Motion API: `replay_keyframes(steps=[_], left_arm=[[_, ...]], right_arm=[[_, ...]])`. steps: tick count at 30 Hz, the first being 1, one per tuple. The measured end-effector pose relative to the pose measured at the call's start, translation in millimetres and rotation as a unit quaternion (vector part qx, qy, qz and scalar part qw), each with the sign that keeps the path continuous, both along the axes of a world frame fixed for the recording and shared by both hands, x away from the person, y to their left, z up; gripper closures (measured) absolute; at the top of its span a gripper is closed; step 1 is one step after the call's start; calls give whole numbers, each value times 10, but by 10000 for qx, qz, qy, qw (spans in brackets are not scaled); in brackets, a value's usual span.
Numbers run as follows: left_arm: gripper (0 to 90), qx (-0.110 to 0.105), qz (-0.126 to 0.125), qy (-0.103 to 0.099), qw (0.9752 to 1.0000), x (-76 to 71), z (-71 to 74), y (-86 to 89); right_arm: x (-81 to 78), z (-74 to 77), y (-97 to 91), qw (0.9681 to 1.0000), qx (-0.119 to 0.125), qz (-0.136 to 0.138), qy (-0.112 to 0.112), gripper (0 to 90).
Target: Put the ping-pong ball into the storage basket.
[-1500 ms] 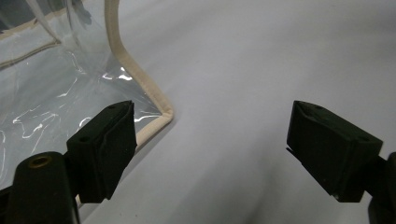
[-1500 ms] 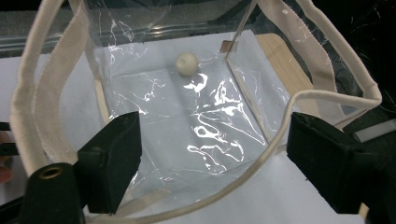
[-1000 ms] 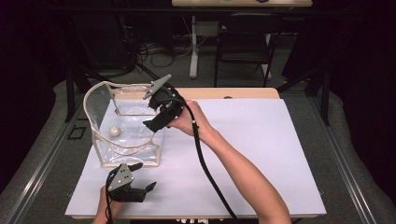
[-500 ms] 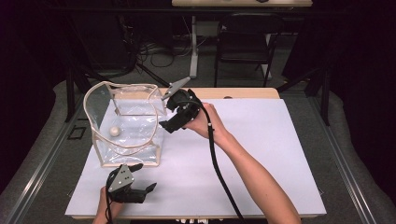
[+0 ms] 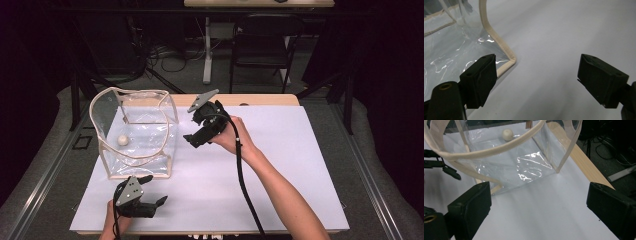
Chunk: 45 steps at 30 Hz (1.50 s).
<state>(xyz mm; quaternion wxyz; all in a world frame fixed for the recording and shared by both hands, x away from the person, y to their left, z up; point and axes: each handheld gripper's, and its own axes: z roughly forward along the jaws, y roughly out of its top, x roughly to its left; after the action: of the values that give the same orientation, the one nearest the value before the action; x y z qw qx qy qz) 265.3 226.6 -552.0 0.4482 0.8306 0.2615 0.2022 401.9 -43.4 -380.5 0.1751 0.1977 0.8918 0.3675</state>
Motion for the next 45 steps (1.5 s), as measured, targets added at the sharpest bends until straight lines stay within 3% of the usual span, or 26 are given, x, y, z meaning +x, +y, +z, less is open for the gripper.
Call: replay_keyframes(steps=[24,45], left_arm=[[163,-11,7,-1,10000,-6,-3,-4],[163,9,2,-2,10000,-8,-2,-8]], right_arm=[[-207,-344,-408,9995,-234,-169,113,35],[-346,-642,-816,9981,-262,-499,267,36]])
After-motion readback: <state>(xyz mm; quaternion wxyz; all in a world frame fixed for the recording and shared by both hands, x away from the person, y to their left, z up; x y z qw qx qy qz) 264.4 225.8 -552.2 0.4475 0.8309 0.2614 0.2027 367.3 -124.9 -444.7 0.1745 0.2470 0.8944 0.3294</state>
